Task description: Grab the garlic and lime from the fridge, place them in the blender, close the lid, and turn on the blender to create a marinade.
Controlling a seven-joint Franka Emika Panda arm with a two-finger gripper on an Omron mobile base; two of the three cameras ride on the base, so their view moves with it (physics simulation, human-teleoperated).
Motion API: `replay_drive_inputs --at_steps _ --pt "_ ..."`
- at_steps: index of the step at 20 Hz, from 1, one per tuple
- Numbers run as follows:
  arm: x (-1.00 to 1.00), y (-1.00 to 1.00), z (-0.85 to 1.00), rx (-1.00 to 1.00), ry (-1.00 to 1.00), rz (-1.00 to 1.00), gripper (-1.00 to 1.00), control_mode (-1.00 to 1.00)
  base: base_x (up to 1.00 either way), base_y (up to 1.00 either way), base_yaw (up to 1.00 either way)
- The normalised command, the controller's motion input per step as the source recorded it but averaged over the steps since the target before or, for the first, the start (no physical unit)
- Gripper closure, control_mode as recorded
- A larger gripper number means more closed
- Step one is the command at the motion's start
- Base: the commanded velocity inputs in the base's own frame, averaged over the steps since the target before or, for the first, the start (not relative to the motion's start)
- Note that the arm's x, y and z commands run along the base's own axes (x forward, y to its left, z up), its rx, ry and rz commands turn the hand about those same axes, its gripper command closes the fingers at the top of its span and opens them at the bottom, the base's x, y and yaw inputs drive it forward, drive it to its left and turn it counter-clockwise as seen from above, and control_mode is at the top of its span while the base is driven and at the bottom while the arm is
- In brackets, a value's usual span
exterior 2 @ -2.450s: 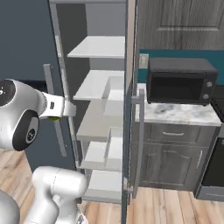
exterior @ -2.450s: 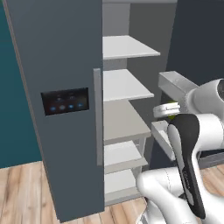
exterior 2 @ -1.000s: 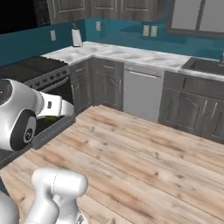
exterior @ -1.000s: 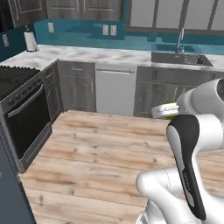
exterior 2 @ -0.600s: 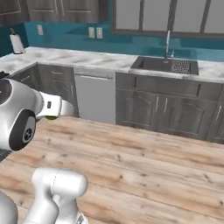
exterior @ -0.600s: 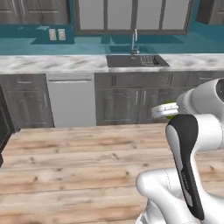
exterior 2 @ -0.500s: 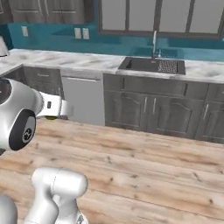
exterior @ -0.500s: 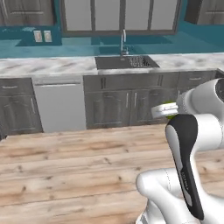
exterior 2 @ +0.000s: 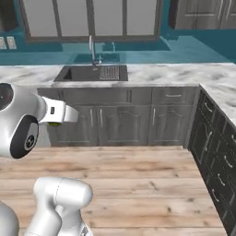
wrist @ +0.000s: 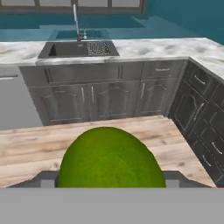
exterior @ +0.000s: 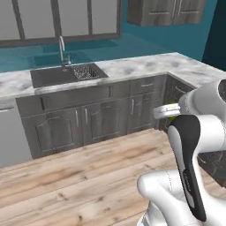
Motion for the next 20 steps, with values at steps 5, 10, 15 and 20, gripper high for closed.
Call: replay_drive_inputs --at_steps 5,10,15,20 --pt "0.0 0.0 0.0 0.0 0.0 0.0 1.0 1.0 0.85 -0.39 -0.52" --pt "0.0 0.0 0.0 0.0 0.0 0.0 1.0 1.0 0.81 -0.01 -0.61" --pt "0.0 0.0 0.0 0.0 0.0 0.0 1.0 1.0 0.81 0.34 -0.67" --pt "0.0 0.0 0.0 0.0 0.0 0.0 1.0 1.0 0.6 0.44 -0.73"
